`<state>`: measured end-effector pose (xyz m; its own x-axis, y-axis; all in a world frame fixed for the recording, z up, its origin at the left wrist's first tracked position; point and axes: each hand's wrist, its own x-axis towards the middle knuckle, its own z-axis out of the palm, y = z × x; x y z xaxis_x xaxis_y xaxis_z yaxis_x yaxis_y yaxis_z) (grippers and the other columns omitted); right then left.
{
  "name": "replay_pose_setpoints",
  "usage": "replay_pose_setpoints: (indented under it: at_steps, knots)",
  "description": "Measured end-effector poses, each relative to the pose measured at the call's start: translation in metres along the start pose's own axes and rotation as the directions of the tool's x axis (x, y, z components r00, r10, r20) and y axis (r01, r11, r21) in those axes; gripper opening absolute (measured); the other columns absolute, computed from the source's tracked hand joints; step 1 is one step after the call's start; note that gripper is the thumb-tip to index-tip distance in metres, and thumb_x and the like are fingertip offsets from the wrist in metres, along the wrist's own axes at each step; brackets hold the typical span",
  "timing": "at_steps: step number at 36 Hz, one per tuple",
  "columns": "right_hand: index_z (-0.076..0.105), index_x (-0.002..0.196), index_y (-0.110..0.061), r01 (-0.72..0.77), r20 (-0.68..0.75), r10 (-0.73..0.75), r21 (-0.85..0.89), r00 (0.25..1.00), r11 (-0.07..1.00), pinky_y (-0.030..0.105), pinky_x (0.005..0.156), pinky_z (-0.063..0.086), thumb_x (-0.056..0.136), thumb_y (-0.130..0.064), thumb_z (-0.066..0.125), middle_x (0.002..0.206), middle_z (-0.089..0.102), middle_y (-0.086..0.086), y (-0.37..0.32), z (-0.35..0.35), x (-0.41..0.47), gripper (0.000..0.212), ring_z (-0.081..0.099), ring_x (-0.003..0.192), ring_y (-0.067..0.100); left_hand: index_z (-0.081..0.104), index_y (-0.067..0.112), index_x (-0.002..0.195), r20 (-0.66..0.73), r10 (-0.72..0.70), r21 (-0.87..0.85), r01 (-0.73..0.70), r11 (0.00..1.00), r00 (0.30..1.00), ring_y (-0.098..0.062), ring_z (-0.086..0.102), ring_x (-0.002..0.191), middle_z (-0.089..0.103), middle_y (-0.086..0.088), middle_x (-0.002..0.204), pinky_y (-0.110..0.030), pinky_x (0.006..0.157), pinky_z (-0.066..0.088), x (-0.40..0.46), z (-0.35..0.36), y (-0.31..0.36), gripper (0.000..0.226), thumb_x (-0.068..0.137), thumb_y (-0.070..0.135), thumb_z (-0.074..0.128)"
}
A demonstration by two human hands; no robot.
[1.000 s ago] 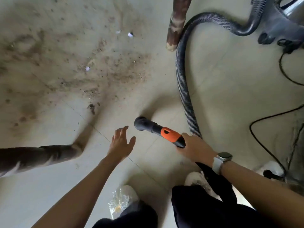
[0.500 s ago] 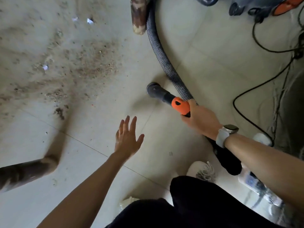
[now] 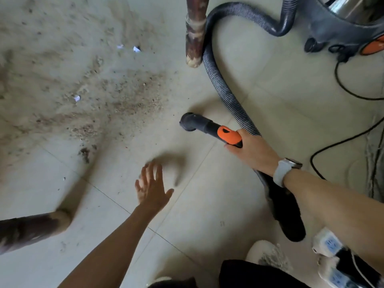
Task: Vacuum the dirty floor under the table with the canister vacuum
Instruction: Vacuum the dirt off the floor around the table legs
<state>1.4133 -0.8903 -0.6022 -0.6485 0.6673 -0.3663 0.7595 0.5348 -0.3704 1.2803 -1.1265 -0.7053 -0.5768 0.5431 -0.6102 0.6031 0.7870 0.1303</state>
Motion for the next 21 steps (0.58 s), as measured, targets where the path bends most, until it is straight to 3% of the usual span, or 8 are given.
replay_pose_setpoints:
  at_steps: [6,10,16,18,21]
  knots:
    - [0.046,0.11,-0.007,-0.042,0.03,0.04,0.064,0.999,0.997,0.039,0.075,0.049,0.092,-0.042,0.056,0.092,0.061,0.013,-0.043,0.013,0.019,0.041,0.061,0.087,0.036,-0.009,0.022,0.153,0.031,0.046,0.012,-0.046,0.999,0.998,-0.03,-0.011,0.147,-0.017,-0.007,0.16,-0.051,0.118,0.009,-0.003,-0.017,-0.012,0.09,0.092,0.056,0.048]
    - [0.044,0.113,-0.007,-0.026,0.024,0.024,0.051,0.999,0.998,0.036,0.069,0.042,0.094,-0.041,0.054,0.097,0.063,0.015,-0.065,0.027,0.017,0.04,0.06,0.089,0.037,-0.005,0.023,0.153,0.001,0.081,0.008,-0.081,0.997,0.997,-0.03,-0.008,0.148,-0.012,-0.007,0.161,-0.051,0.118,0.012,-0.002,-0.034,-0.022,0.086,0.093,0.056,0.047]
    - [0.035,0.128,-0.012,-0.027,0.073,0.026,0.023,0.997,0.999,0.038,0.075,0.047,0.093,-0.039,0.055,0.102,0.062,0.011,-0.061,0.045,-0.027,0.049,0.061,0.09,0.035,0.002,0.021,0.154,-0.092,0.068,-0.144,-0.081,0.986,0.993,-0.029,-0.001,0.148,-0.002,-0.007,0.161,-0.048,0.117,0.016,-0.003,-0.061,-0.021,0.081,0.094,0.052,0.047]
    - [0.036,0.124,-0.013,-0.019,0.125,0.018,0.005,0.992,1.0,0.035,0.071,0.045,0.092,-0.039,0.057,0.095,0.06,0.006,-0.056,0.045,-0.038,0.046,0.061,0.086,0.031,0.006,0.02,0.154,-0.118,0.09,-0.192,-0.112,0.975,0.989,-0.029,0.004,0.148,0.003,-0.007,0.161,-0.048,0.116,0.018,-0.005,-0.068,-0.018,0.078,0.095,0.051,0.046]
    - [0.042,0.114,-0.012,0.041,0.2,-0.034,-0.03,0.979,0.999,0.033,0.066,0.044,0.092,-0.041,0.056,0.084,0.058,0.002,-0.049,0.034,-0.027,0.039,0.057,0.075,0.027,0.025,0.016,0.15,-0.111,0.099,-0.362,-0.133,0.923,0.989,-0.027,0.026,0.142,0.024,-0.008,0.156,-0.039,0.114,0.027,-0.001,-0.08,-0.01,0.065,0.096,0.045,0.047]
